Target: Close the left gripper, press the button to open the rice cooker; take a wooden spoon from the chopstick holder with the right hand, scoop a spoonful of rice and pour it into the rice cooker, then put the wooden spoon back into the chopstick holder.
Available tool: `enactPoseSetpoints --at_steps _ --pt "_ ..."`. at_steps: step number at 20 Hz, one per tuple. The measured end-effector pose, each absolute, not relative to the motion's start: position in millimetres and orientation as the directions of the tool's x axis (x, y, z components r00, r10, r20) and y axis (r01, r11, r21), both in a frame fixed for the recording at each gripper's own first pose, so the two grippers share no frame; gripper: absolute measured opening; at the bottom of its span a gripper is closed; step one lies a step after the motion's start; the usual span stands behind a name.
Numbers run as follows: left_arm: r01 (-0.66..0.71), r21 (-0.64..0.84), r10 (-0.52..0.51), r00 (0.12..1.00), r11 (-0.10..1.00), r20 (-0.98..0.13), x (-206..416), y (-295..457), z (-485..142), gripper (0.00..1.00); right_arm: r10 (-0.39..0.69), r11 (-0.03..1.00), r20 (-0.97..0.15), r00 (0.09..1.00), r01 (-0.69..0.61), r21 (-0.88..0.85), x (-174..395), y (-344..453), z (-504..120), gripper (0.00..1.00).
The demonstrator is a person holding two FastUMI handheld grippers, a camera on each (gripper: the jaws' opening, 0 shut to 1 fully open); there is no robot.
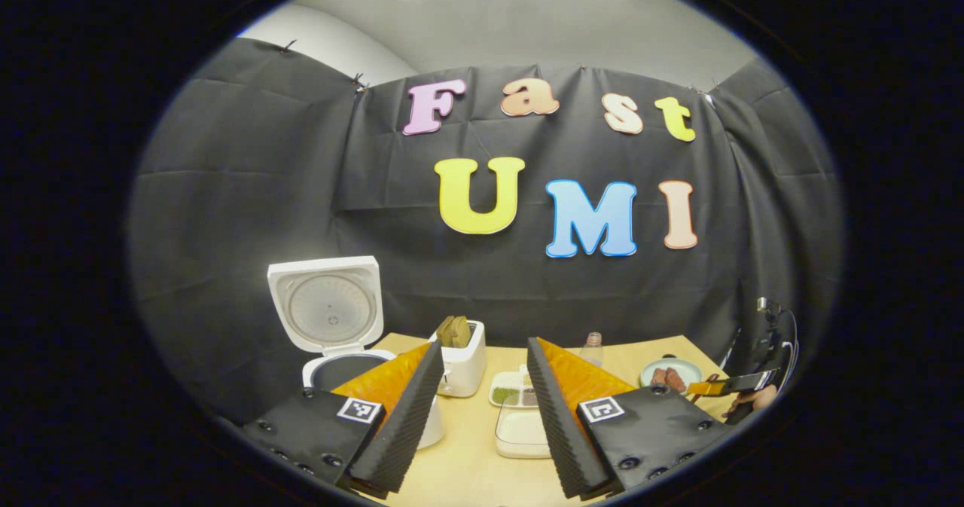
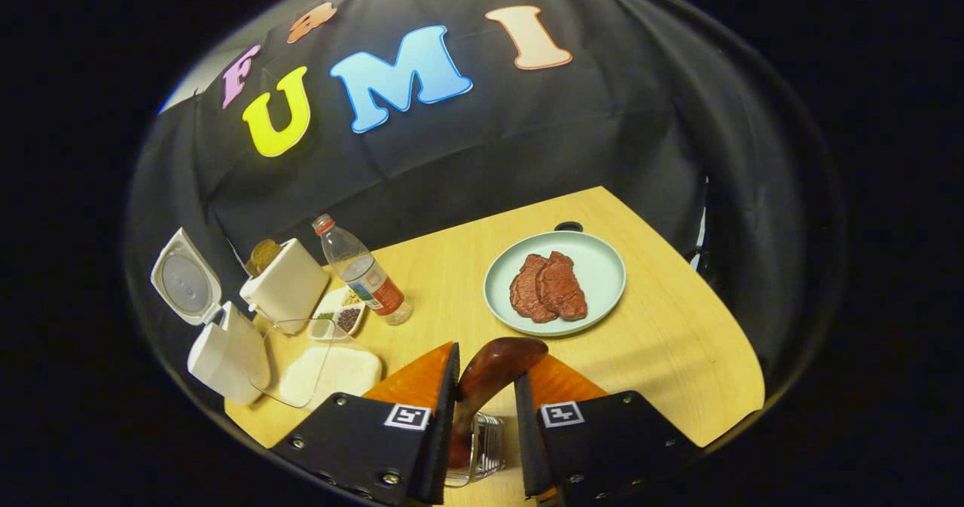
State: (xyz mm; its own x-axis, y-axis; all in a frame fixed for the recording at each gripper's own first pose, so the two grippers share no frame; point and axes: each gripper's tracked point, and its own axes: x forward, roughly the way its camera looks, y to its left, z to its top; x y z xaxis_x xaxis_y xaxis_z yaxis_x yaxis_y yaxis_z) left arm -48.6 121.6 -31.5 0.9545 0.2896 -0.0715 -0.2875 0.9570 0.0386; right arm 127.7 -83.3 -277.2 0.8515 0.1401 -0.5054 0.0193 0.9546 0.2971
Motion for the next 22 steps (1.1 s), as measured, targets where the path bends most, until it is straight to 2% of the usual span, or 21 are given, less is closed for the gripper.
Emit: enactPoseSetpoints --at_steps 1,2,4,8,14,15,16,18,19,20,22 --pt "-0.3 0.025 0.301 0.952 0.954 -0.059 -51 123 -28 0.81 0.189 0.942 -0.499 0.846 -0.011 0.337 128 -76 -276 0.29" --pt "-0.31 0.01 0.31 0.95 0.951 -0.045 -52 124 -22 0.82 0.217 0.929 -0.485 0.847 -0.026 0.37 125 -69 -274 0.29" --pt "-0.323 0.006 0.323 0.945 0.946 -0.04 -58 128 -23 0.81 0.227 0.93 -0.475 0.85 -0.043 0.366 123 -68 -271 0.1" --pt "-0.31 0.026 0.311 0.95 0.95 -0.039 -61 135 -23 0.82 0.208 0.945 -0.432 0.877 -0.066 0.321 111 -56 -247 0.1" --pt "-0.205 0.054 0.207 0.978 0.977 -0.031 -56 149 -28 0.85 0.122 0.961 -0.326 0.938 -0.029 0.275 93 -49 -176 0.1" --pt "-0.191 0.058 0.193 0.981 0.98 -0.03 -57 153 -30 0.85 0.12 0.959 -0.304 0.945 -0.032 0.28 91 -41 -162 0.1" --pt "-0.175 0.062 0.177 0.984 0.983 -0.031 -56 157 -33 0.93 0.123 0.957 -0.28 0.952 -0.039 0.287 91 -31 -148 0.1" --pt "-0.152 0.07 0.155 0.987 0.986 -0.032 -56 167 -35 0.92 0.137 0.952 -0.239 0.961 -0.062 0.299 93 -7 -127 0.09" --pt "-0.142 0.07 0.144 0.989 0.987 -0.034 -56 173 -37 0.96 0.152 0.95 -0.219 0.964 -0.081 0.302 96 7 -120 0.09" --pt "-0.135 0.067 0.137 0.99 0.989 -0.034 -56 179 -37 0.96 0.159 0.949 -0.199 0.967 -0.094 0.3 100 19 -114 0.09" --pt "-0.12 0.053 0.122 0.992 0.991 -0.029 -56 190 -36 0.92 0.179 0.953 -0.198 0.964 -0.12 0.279 110 47 -117 0.09"
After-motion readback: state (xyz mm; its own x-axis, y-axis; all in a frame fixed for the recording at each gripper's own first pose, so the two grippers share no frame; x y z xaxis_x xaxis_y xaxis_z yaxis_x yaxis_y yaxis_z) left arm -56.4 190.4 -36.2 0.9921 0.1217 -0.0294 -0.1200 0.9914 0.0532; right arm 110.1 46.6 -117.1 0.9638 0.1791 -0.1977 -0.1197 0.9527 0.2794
